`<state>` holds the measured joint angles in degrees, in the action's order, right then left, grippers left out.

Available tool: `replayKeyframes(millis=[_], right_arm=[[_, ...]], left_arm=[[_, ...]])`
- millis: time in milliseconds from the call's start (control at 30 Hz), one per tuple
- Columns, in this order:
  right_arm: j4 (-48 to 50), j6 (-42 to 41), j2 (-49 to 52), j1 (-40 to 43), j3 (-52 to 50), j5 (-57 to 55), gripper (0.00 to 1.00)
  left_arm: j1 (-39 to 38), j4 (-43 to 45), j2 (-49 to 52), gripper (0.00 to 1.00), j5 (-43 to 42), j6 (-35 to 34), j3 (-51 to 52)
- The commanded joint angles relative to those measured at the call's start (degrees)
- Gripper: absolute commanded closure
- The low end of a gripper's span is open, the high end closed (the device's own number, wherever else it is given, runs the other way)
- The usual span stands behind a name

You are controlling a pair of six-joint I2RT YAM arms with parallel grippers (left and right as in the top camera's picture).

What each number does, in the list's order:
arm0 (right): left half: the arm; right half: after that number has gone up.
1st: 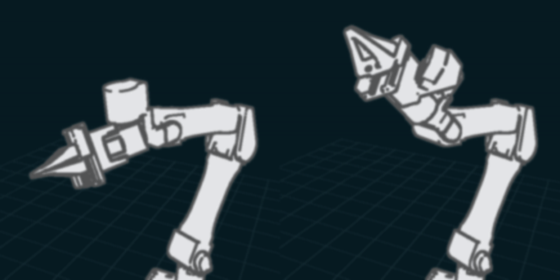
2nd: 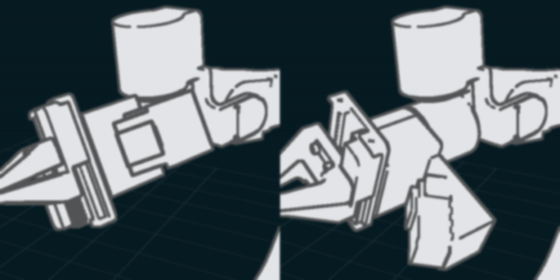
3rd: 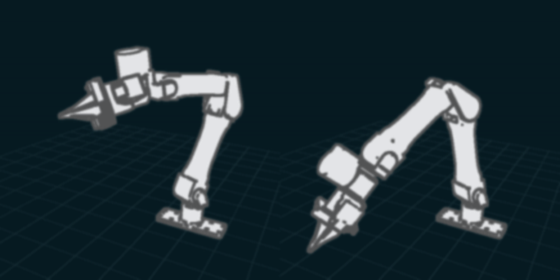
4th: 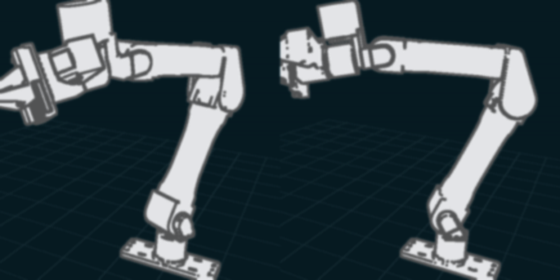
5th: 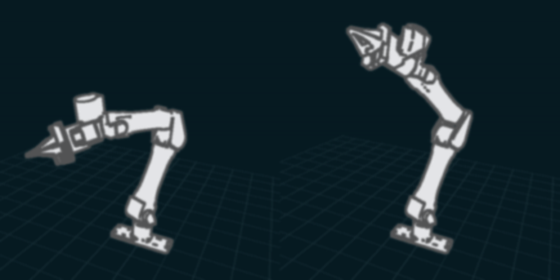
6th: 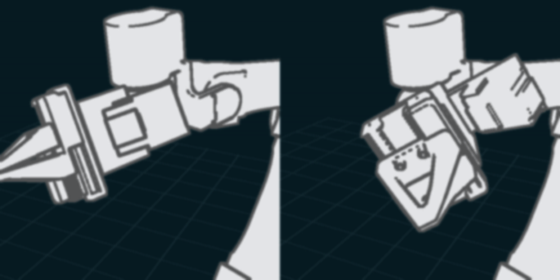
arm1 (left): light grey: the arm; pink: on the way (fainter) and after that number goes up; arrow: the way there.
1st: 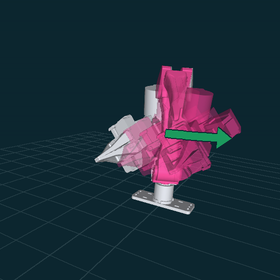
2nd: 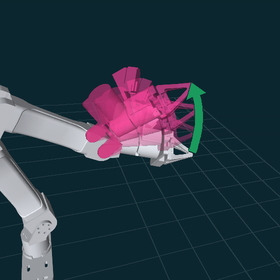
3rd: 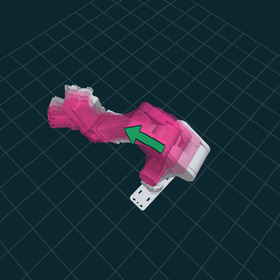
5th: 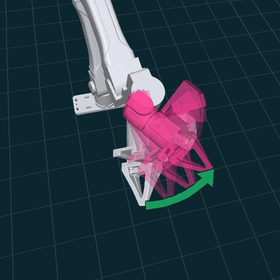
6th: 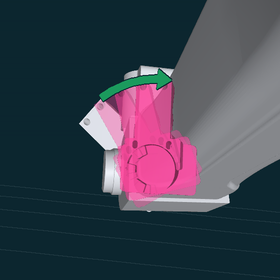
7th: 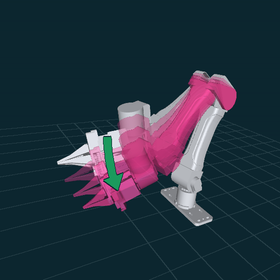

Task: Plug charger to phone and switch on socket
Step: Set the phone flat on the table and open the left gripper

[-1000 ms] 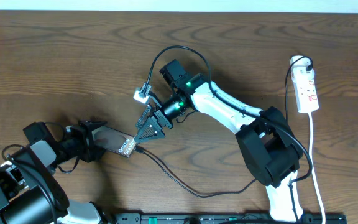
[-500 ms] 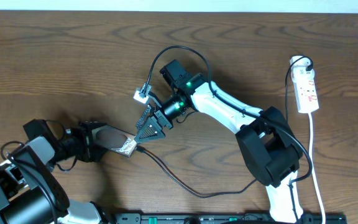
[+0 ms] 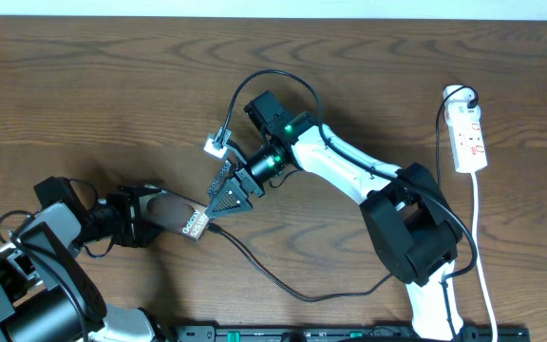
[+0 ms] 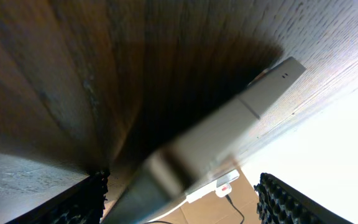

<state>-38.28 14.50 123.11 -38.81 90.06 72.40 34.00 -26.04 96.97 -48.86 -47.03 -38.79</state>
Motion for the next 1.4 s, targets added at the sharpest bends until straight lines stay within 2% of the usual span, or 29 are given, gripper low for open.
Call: replayKeyframes(millis=[0, 267, 933, 1233, 1367], right_arm=[[-0.04, 0.33, 0.39, -0.28, 1.05, 1.01, 0.01], [-0.07, 0.33, 0.39, -0.28, 1.05, 1.01, 0.01], [-0.31, 0.31, 0.39, -0.28, 1.05, 1.01, 0.01], [-0.24, 0.33, 0.39, -0.28, 1.05, 0.98, 0.01], [-0.26, 0.33, 0.39, -0.28, 1.05, 0.98, 0.01]], left_arm=[[1.07, 1.73, 6.43, 0.19, 45.53, 5.75, 3.48], [1.07, 0.63, 6.43, 0.19, 50.18, 3.54, 2.01], [1.05, 0.31, 4.68, 0.18, 50.86, 4.13, -2.71], [0.90, -4.09, -8.66, 0.18, 50.29, 6.51, -5.38], [0.90, -3.39, -17.42, 0.18, 39.98, 9.42, -5.40]])
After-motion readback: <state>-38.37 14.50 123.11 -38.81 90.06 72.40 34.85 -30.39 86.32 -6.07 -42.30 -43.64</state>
